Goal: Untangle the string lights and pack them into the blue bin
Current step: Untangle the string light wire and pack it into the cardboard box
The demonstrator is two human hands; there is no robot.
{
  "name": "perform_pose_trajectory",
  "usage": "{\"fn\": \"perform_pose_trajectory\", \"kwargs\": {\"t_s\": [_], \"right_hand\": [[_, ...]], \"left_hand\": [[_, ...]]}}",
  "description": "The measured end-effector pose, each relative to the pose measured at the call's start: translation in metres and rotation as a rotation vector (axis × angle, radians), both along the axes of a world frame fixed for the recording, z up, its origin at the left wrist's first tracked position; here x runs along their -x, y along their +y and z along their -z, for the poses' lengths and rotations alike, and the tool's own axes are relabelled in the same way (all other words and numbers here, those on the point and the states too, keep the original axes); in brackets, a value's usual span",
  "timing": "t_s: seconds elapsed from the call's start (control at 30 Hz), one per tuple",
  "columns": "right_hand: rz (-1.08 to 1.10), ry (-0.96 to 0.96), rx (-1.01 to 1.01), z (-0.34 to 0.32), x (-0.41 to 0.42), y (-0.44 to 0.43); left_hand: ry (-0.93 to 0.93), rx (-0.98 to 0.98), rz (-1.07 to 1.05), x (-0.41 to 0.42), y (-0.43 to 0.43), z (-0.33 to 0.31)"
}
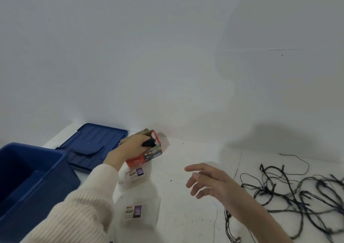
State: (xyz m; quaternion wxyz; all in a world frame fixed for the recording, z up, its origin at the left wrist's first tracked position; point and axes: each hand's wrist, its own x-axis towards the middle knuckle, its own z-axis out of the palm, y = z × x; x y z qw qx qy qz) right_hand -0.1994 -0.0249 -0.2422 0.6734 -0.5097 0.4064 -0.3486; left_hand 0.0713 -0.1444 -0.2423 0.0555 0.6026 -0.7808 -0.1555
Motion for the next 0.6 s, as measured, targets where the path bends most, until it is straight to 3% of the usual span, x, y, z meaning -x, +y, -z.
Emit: {"fn": "perform_pose_trajectory", "kwargs": {"t_s": [0.27, 0.43, 0.6], "right_hand": [[0.216, 0.202, 0.116, -0.013, 0.038, -0.019], [0.278, 0.698, 0.439, -0.005, 0.051, -0.032], [0.107, 1.004, 0.53, -0.001, 0.061, -0.036]], "left_hand": [[0.095, -0.09, 0.38, 0.118, 0.005, 0.007], [0.214, -0.187, 0.554, 0.184, 0.029, 0.012], [0.139, -0.198, 0.547, 0.196, 0.028, 0.007]]}}
